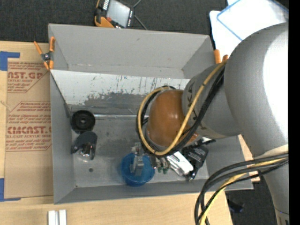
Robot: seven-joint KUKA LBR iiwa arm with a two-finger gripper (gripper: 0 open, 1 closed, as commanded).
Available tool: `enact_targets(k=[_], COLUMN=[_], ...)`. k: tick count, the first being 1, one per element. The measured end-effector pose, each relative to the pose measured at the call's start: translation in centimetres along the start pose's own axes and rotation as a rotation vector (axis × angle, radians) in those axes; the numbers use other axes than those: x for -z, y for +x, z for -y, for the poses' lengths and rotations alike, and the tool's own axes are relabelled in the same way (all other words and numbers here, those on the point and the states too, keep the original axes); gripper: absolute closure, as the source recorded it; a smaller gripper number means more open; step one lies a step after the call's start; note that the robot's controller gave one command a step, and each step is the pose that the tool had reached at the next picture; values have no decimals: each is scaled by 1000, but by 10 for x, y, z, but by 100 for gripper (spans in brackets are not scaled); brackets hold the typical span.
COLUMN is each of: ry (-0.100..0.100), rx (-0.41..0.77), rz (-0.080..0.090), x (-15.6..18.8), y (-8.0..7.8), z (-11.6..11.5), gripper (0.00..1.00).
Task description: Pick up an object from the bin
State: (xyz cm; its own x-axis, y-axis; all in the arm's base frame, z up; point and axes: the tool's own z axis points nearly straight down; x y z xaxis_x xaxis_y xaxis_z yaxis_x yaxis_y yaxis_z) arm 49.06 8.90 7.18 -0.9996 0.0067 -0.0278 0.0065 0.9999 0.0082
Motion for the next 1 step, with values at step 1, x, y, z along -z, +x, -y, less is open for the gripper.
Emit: enact_targets(k=[1], ry=[0], rx=[0], rz=[0], x=[0], y=[0], z=[0], gripper=[100])
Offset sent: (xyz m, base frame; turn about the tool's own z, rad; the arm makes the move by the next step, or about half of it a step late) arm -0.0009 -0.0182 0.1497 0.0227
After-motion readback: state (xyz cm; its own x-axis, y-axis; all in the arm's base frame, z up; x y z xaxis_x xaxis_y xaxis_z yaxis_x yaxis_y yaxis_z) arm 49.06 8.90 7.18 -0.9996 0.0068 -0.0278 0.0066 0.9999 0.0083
